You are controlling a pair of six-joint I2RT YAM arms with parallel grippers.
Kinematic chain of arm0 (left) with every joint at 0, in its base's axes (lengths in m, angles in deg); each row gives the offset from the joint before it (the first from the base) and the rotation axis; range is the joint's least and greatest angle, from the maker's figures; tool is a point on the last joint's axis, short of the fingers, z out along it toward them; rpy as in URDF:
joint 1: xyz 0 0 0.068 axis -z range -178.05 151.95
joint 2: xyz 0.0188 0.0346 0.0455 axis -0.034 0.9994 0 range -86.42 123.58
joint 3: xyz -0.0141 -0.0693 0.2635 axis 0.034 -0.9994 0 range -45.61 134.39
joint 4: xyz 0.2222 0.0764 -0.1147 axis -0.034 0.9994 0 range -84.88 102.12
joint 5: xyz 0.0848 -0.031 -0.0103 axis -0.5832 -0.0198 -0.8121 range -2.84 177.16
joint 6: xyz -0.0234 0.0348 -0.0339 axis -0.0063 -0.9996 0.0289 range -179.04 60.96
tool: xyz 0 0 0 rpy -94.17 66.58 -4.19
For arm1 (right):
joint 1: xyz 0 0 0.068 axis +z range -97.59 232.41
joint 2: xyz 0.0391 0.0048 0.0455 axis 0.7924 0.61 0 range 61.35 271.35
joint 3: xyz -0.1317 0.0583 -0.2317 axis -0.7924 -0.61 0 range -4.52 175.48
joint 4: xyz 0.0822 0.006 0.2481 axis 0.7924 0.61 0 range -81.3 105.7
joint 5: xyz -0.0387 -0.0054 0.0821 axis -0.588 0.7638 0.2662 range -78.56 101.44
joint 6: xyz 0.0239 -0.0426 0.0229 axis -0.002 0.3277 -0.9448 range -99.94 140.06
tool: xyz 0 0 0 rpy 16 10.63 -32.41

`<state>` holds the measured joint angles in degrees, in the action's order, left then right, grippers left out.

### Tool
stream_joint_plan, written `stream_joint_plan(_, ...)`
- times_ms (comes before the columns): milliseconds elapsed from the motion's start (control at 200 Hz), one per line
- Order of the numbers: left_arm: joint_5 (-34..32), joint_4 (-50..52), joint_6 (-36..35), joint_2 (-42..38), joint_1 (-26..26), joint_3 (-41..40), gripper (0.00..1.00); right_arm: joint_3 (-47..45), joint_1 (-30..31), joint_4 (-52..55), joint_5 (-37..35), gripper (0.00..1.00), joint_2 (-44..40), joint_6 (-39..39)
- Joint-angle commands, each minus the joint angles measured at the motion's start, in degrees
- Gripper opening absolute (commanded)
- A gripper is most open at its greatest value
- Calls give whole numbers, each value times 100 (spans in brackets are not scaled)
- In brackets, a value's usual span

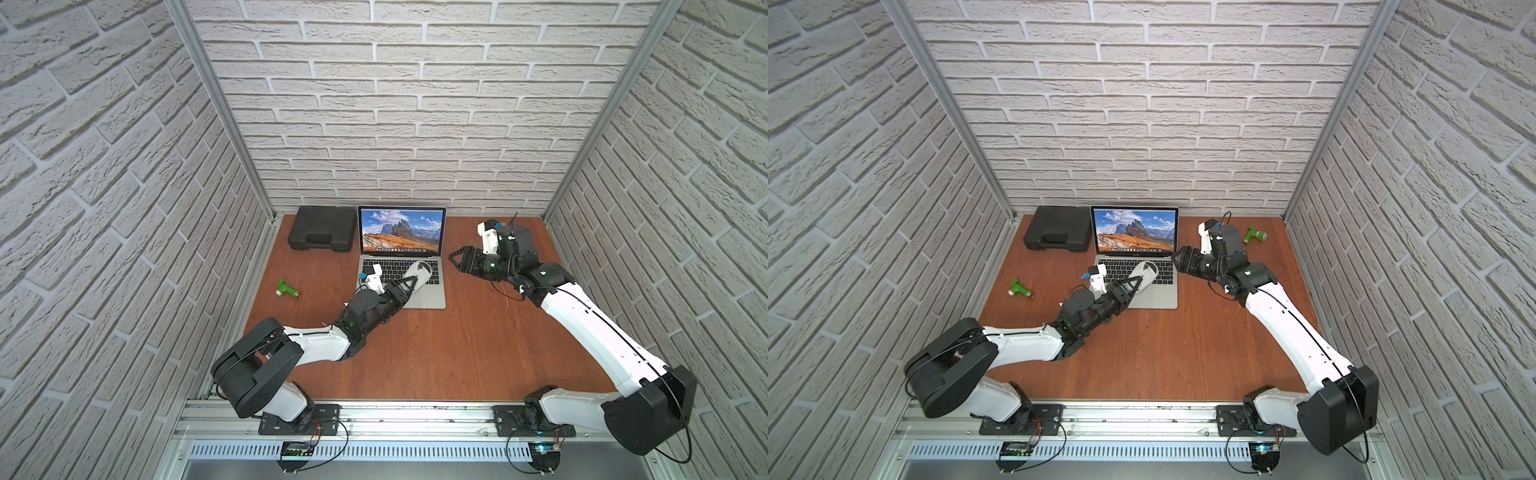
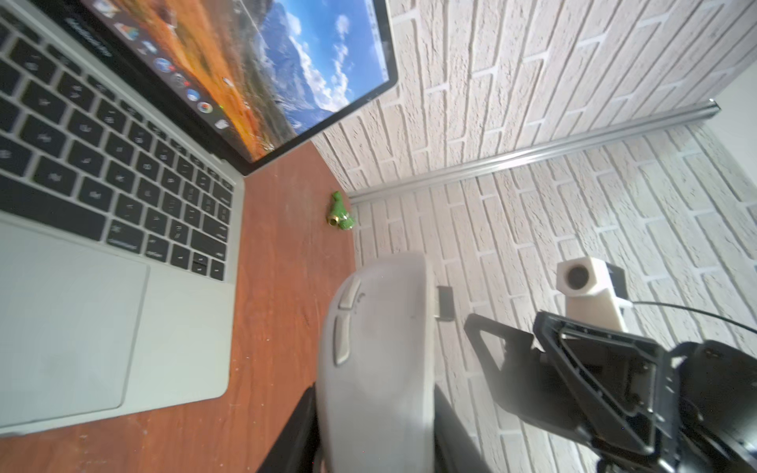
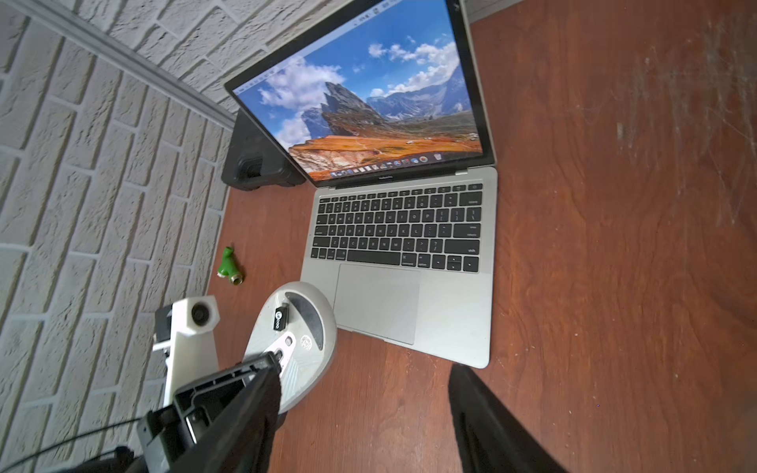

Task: Remove the wireless mouse receiver from the laptop
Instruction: Insert the USB plug into the mouse, then adjust the USB plug on the mouse.

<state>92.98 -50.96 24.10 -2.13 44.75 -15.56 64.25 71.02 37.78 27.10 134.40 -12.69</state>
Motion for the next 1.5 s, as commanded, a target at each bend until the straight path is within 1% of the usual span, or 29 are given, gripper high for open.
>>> stream_joint_plan(0,1437,13,269,-181,-276,338,0,340,-15,312,1005,69,-8,1306)
stream_joint_plan(50,1765,-17,395,-187,-393,381,0,470,-11,539,1247,69,54,1781)
stream_joint_plan(110,2279,191,556,-192,-524,499,0,496,-7,693,1365,64,39,2280)
stream_joint_plan(200,2922,753,513,-256,-624,717,0,362,19,678,1539,60,-200,2990)
stream_joint_plan(250,3200,1040,470,-319,-645,813,0,215,20,565,1628,59,-400,3371)
stream_joint_plan(325,3621,1595,312,-432,-689,946,0,110,23,575,1639,59,-653,3853)
stream_joint_plan(380,3787,1993,193,-578,-717,991,0,167,20,738,1733,59,-754,4267)
stream_joint_plan(415,3958,2249,92,-667,-750,1024,0,218,20,949,1889,57,-802,4625)
stream_joint_plan(485,4391,2811,-194,-808,-852,1097,0,193,20,1345,2342,48,-906,5744)
stream_joint_plan(520,4565,3016,-304,-857,-897,1090,0,120,20,1421,2398,48,-994,6066)
stream_joint_plan(610,5028,3128,-469,-878,-1033,1042,0,131,20,1659,2376,48,-1147,6543)
stream_joint_plan(735,5599,3224,-793,-872,-1222,1018,0,182,20,2129,2836,49,-1151,7411)
stream_joint_plan(780,5796,3526,-1075,-863,-1266,1094,0,239,20,2265,2968,45,-1091,7665)
stream_joint_plan(870,6176,4500,-1880,-760,-1309,1393,0,325,29,2399,3272,41,-953,7933)
stream_joint_plan(920,6292,4737,-2146,-701,-1328,1473,0,403,61,2485,3417,41,-872,8079)
stream_joint_plan(1025,6502,4776,-2245,-568,-1358,1500,0,501,270,2587,3148,39,-761,8314)
stream_joint_plan(1085,6510,4785,-2361,-578,-1361,1487,0,539,419,2594,2986,39,-669,8396)
stream_joint_plan(1125,6545,4828,-2431,-572,-1371,1491,0,580,511,2630,2917,36,-583,8478)
stream_joint_plan(1160,6546,4895,-2496,-565,-1368,1496,0,612,574,2649,2887,35,-491,8513)
stream_joint_plan(1360,6561,4918,-2596,-563,-1370,1495,0,787,789,2688,2870,33,35,8766)
stream_joint_plan(1495,6570,5117,-2711,-547,-1364,1553,0,944,979,2746,2683,30,343,8939)
